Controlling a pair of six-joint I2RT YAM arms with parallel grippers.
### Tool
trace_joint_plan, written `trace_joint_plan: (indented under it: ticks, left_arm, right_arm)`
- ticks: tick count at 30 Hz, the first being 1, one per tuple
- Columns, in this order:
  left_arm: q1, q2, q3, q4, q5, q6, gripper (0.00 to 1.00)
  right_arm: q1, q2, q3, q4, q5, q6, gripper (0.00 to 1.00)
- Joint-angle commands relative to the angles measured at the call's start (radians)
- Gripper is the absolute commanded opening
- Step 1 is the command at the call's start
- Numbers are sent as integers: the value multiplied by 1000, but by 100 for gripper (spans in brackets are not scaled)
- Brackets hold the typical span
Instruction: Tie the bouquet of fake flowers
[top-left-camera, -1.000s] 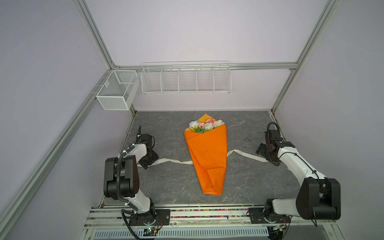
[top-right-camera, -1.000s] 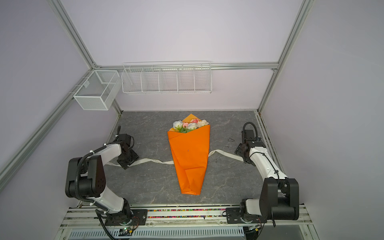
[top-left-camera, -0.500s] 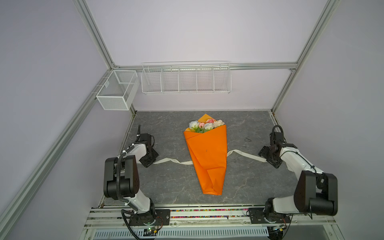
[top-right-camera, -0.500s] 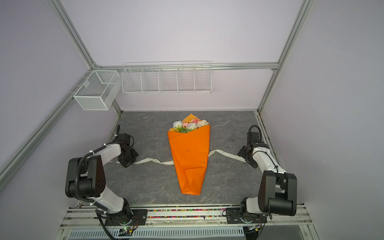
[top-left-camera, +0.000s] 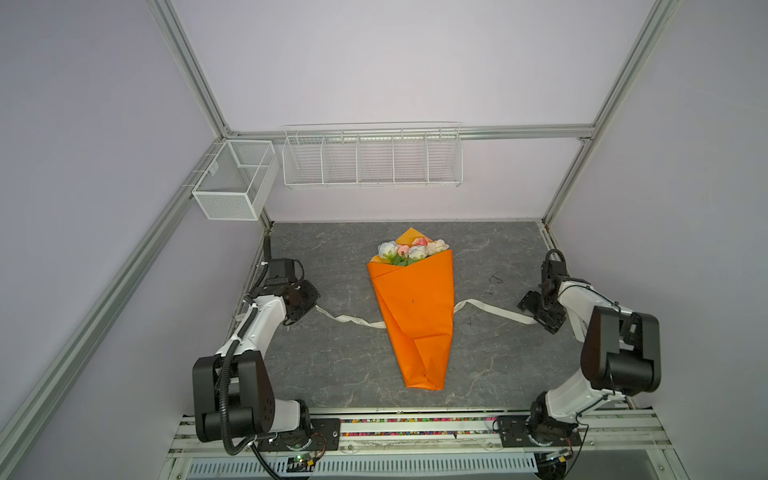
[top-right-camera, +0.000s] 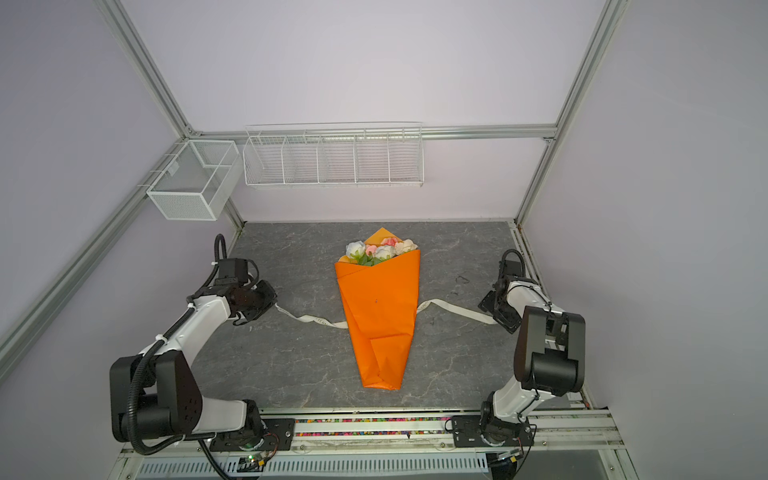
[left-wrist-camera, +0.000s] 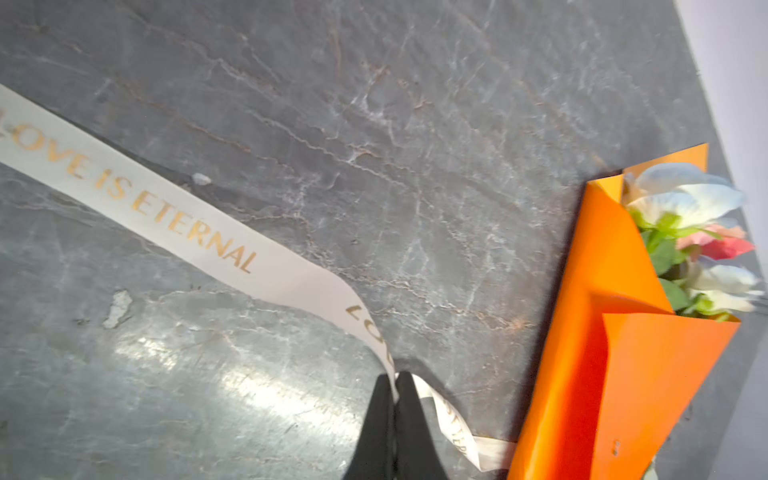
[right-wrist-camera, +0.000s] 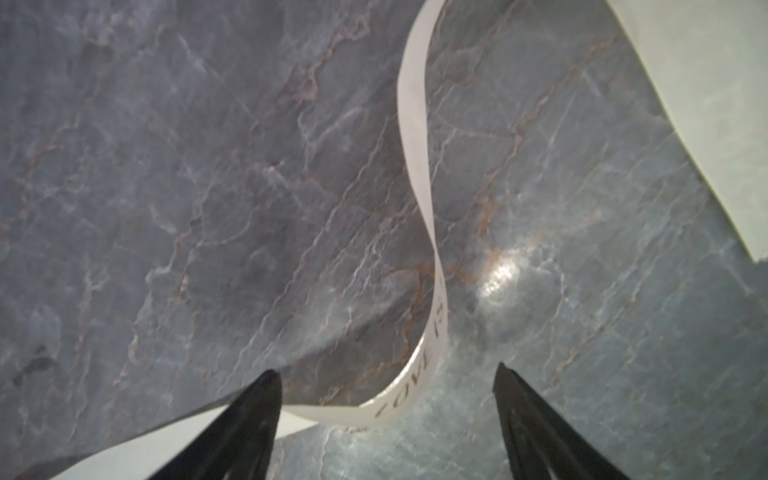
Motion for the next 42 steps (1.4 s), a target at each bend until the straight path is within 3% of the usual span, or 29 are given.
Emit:
trace_joint_plan:
  ticks: [1, 3, 6, 8, 12, 18, 23, 30, 36, 42]
  left_arm:
    - [0, -47, -35, 53, 81, 17, 0]
    - [0, -65, -47, 80, 124, 20, 0]
    - [0, -84, -51, 93, 171, 17, 0]
    - [0, -96, -47, 88, 183, 24, 0]
    - [0, -123, -36, 116, 246, 43, 0]
    - [-41, -154, 17, 147, 285, 53, 0]
    - [-138, -167, 68, 161, 272, 74, 0]
    - [-197, -249, 90, 173, 260, 69, 0]
    - [-265, -359, 16, 202, 218, 67, 0]
    - [-271, -482, -84, 252, 188, 32, 0]
  right_arm:
    - [-6, 63, 38, 2, -31, -24, 75]
    - [-7, 97, 51, 4, -56, -24, 67]
    - [-6, 104, 44, 20, -68, -19, 46]
    - [-5, 80, 36, 25, -62, -20, 30]
    - [-5, -18, 47, 32, -58, -59, 7]
    - [62, -227, 115, 60, -178, -126, 7]
    - [291, -235, 289, 49, -238, -156, 7]
    - [703, -20, 621, 18, -235, -215, 7]
    - [919, 288, 975, -105, -318, -253, 9]
    - [1070, 529, 1261, -271, -367, -324, 9]
